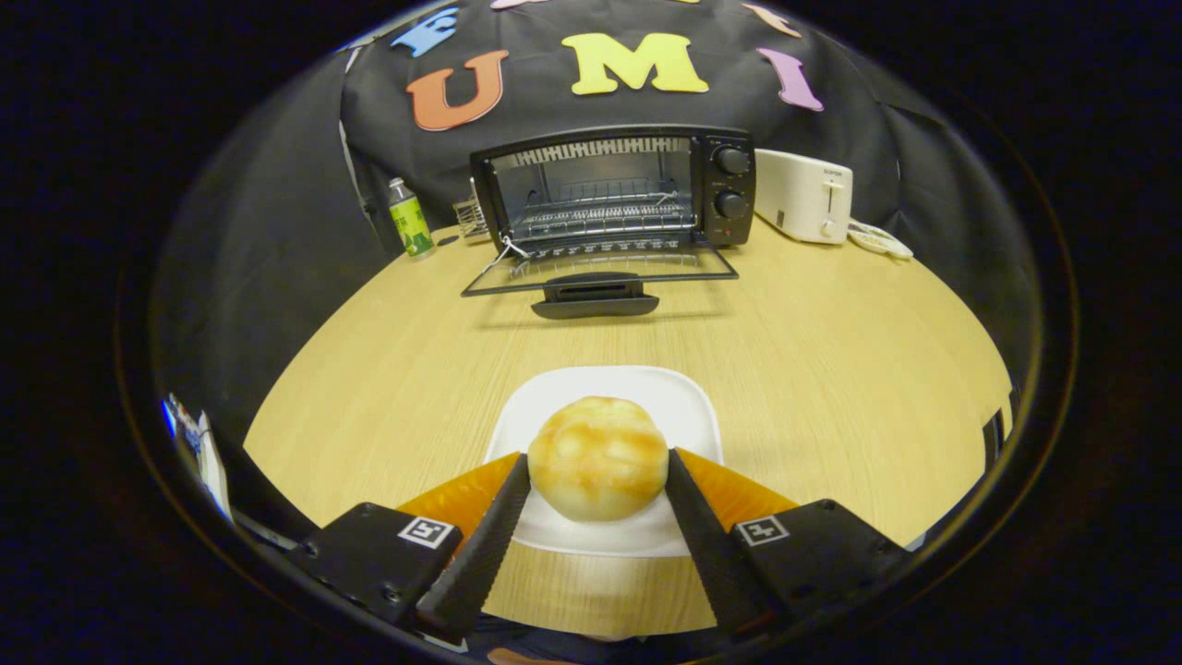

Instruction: Open the toaster oven, put the food inside, and close the toaster oven door.

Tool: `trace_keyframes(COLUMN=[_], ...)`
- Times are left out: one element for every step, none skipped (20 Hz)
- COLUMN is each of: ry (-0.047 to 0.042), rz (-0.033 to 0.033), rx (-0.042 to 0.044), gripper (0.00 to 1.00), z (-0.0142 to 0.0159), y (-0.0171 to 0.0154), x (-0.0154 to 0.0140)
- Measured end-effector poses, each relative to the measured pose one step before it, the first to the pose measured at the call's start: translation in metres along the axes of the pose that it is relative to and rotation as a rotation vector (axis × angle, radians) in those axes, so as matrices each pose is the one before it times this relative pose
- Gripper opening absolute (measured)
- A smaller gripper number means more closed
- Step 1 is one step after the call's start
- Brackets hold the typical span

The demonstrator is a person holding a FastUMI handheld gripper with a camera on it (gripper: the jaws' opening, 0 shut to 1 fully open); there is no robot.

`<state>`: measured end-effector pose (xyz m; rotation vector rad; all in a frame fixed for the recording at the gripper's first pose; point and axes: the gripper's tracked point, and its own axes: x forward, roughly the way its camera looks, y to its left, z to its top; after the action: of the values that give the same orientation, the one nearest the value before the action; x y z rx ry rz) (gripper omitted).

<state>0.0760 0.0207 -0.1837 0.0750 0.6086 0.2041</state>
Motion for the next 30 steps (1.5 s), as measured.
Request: trace_keyframes(ry=[-0.0019, -0.01124, -0.01623, -0.01527, -0.01259, -0.01361, -0.01836, -0.01971, -0.0227, -0.02132, -0.02165, -0.01745, -0.01092, -0.01785, -0.02595, -0.02246, -0.01512, -0.01474, -0.01496, -0.03065, -0.02395, -0.01585, -0.00815, -0.00703, -0.00493, -0.00639, 0.0012, -0.00506, -0.00023, -0.01236], rz=[0.00016, 0.00435, 0.01195, 0.01331, 0.01306, 0.01693, 0.01774, 0.01723, 0.01438, 0.01106, 0.01158, 0.01992, 0.01587, 0.01763, 0.02016, 0.01489, 0.01917, 0.01271, 0.00428, 0.01757, 0.00519, -0.00539, -0.00202, 0.00376, 0.00591, -0.00442, -0.01936, -0.00143, -0.00066, 0.00502], rx=[0.01169, 0.0175, 0.01832, 0.01792, 0.01865, 0.0191, 0.02221, 0.02047, 0.01172, 0.00568, 0.00622, 0.01428, 0.01624, 0.01464, 0.01646, 0.0205, 0.03258, 0.0416, 0.04456, 0.03092, 0.00989, 0.01032, 0.01719, 0.0286, 0.03267, 0.02723, 0.01227, 0.01517, -0.00358, 0.00201], gripper=[0.94, 0.93, 0.91, 0.9, 0.9, 0.89, 0.89, 0.89, 0.89, 0.89, 0.89, 0.89, 0.89, 0.89, 0.89, 0.89, 0.89, 0.89, 0.89, 0.89, 0.89, 0.88, 0.88, 0.88, 0.88, 0.88, 0.88, 0.89, 0.89, 0.89], z=[0.00118, 0.00313, 0.00589, 0.0058, 0.00684, 0.00692, 0.00853, 0.00814, 0.00864, 0.00695, 0.00672, 0.0041, 0.00381, 0.00537, 0.00788, 0.00685, 0.0084, 0.0065, 0.00836, 0.01172, 0.00951, 0.00534, 0.00377, 0.00374, 0.0034, 0.00377, 0.00158, 0.00152, -0.00011, 0.00257], y=[-0.00079, -0.00054, 0.00142, 0.00215, 0.002, 0.00224, 0.00327, 0.00308, 0.0028, 0.00263, 0.0024, 0.00508, 0.00384, 0.00387, 0.00432, 0.00323, 0.0032, 0.00204, 0.00021, 0.00302, 0.00026, -0.00346, -0.00106, -0.00011, 0.00051, -0.00143, -0.00386, 0.00134, 0.00152, 0.00234], x=[-0.00156, -0.00268, -0.00406, -0.00434, -0.00412, -0.00454, -0.00428, -0.00279, -0.00118, -0.00164, -0.00052, 0.0002, 0.00161, 0.0013, 0.00266, 0.00404, 0.00615, 0.00631, 0.0069, 0.00779, 0.00873, 0.00764, 0.00883, 0.01042, 0.01045, 0.01158, 0.0102, 0.01049, 0.01227, 0.00903])
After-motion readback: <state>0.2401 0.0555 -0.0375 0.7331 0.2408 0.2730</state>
